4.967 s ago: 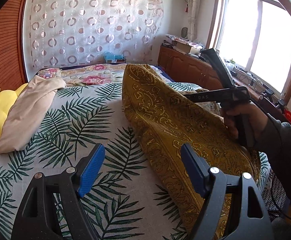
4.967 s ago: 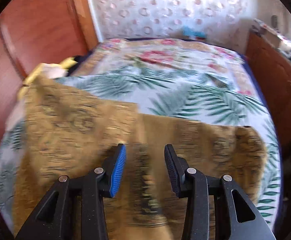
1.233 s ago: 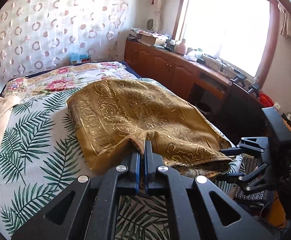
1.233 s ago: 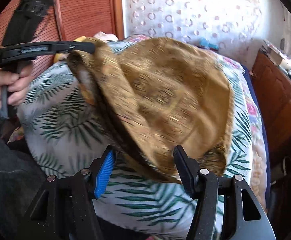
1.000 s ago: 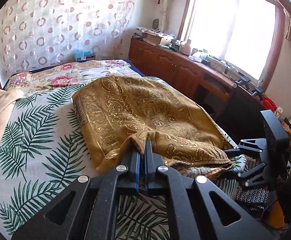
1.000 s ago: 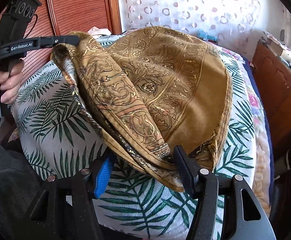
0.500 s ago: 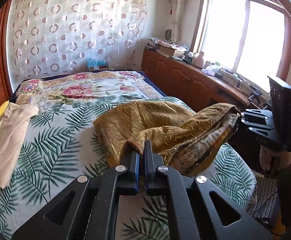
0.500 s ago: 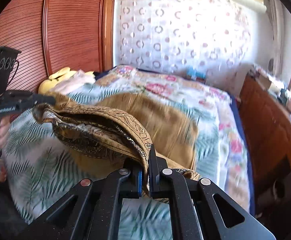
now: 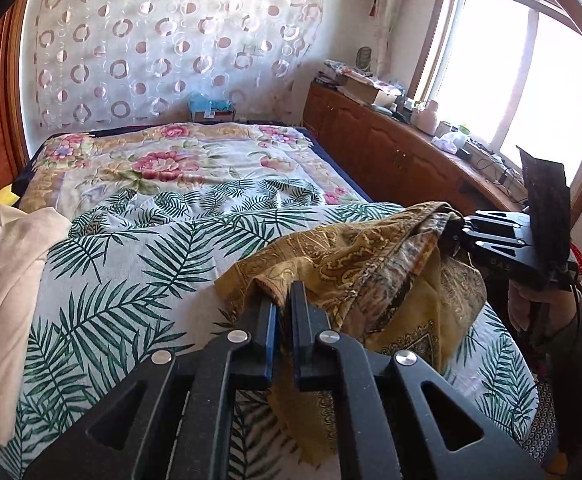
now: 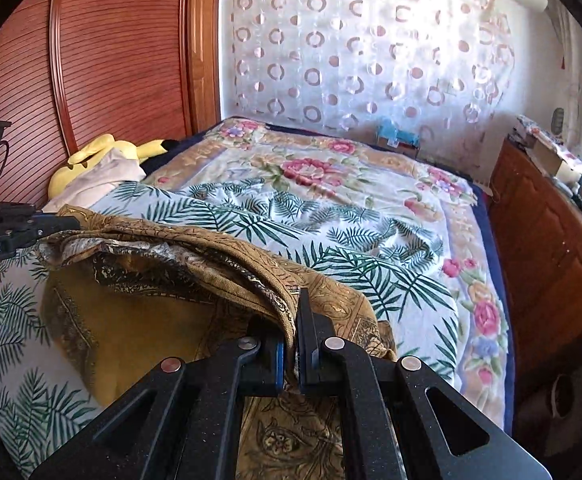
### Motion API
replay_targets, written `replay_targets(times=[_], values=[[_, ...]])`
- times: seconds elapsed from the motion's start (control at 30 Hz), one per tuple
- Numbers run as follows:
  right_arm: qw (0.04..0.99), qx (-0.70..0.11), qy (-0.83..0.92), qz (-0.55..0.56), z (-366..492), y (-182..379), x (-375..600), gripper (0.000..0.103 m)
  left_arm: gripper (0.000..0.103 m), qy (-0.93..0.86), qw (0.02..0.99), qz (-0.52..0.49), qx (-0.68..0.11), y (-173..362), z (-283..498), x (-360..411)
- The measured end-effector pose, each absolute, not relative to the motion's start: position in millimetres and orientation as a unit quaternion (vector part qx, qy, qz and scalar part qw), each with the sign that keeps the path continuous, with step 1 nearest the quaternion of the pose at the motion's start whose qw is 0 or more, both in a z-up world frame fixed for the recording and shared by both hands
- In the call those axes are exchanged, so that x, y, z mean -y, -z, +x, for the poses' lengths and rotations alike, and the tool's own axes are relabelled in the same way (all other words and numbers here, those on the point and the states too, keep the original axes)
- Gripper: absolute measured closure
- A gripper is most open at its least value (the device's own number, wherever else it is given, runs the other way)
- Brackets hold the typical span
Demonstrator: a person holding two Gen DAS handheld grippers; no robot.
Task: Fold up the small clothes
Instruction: 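Lift the folded gold shirt with both grippers and carry it toward the plush toy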
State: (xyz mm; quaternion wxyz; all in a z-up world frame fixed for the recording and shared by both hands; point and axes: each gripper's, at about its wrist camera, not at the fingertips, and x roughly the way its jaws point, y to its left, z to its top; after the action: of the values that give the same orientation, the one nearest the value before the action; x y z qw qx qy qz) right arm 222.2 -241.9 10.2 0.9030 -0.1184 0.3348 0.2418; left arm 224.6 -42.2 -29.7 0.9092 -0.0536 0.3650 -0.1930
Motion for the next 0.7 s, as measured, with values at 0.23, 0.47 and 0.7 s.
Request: replay_targets(times=[0.23, 0.47, 0.7], values=[[0.897, -0.348, -0.251, -0.107, 245.6, -6.5, 243.5, 0.099, 0.037, 0.179, 0.916, -0.035, -0.358, 30.0, 228.5, 29.3], [0.912, -0.341, -0.211, -0.087, 253.4, -16.9, 250.6, 0.058, 0.024, 0.182, 0.914, -0.03, -0.362, 36.8, 238.1, 22.8], [0.93, -0.322, -0.154, -0.084, 247.6, -42.2, 268.1, 0.057, 0.024, 0.18, 0.901, -0.002, -0.395, 59.6, 264.5, 37.3]])
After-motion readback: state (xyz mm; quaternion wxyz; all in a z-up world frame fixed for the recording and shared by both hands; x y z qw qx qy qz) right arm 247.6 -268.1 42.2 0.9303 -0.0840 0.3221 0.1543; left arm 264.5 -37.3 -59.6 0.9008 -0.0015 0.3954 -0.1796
